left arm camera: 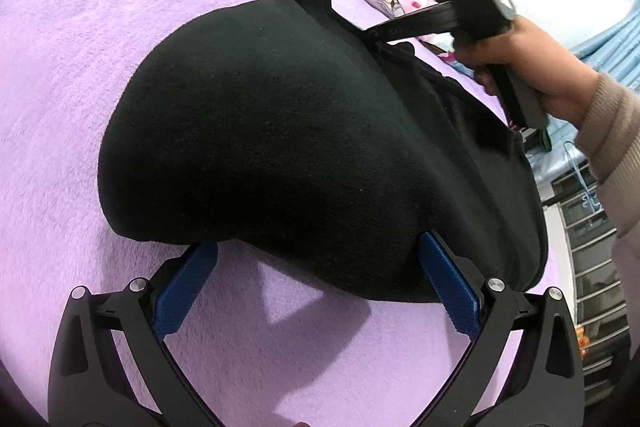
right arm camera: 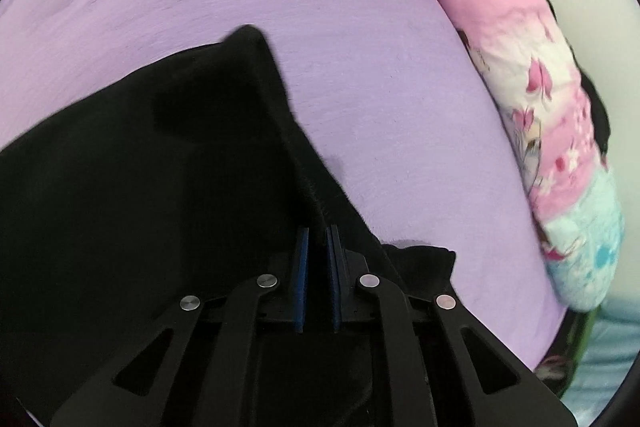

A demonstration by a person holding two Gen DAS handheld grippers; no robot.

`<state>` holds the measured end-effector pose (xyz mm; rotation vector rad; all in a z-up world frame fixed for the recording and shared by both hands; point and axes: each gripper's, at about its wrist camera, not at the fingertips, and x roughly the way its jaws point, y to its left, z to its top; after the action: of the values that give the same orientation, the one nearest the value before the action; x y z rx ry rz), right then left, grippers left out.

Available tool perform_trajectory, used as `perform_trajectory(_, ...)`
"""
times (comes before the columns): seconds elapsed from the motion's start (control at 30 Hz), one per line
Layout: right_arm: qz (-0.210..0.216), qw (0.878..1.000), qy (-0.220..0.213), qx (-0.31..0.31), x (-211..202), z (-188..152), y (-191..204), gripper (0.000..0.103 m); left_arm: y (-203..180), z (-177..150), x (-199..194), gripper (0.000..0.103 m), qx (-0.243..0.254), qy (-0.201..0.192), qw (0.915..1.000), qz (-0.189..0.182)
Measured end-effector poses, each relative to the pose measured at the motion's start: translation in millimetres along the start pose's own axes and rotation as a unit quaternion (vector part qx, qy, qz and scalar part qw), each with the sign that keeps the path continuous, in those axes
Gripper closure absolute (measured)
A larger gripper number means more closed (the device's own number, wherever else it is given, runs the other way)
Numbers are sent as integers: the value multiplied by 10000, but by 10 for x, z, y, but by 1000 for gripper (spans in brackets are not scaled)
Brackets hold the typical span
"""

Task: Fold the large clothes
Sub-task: 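Release the jacket with the right gripper and withdraw it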

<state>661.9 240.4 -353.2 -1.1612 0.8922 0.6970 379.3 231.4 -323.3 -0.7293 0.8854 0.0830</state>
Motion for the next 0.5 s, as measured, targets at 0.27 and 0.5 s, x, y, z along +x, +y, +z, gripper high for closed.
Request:
perform_trajectory(0.27, -320, 9993, -213, 10, -130, -55, -105, 46, -68, 30, -18, 6, 170, 14, 9997, 148)
perform_trajectory(0.5, -340, 9973, -560, 326, -800, -786, -680, 44, -511, 151, -469, 6, 979, -341, 9944, 180)
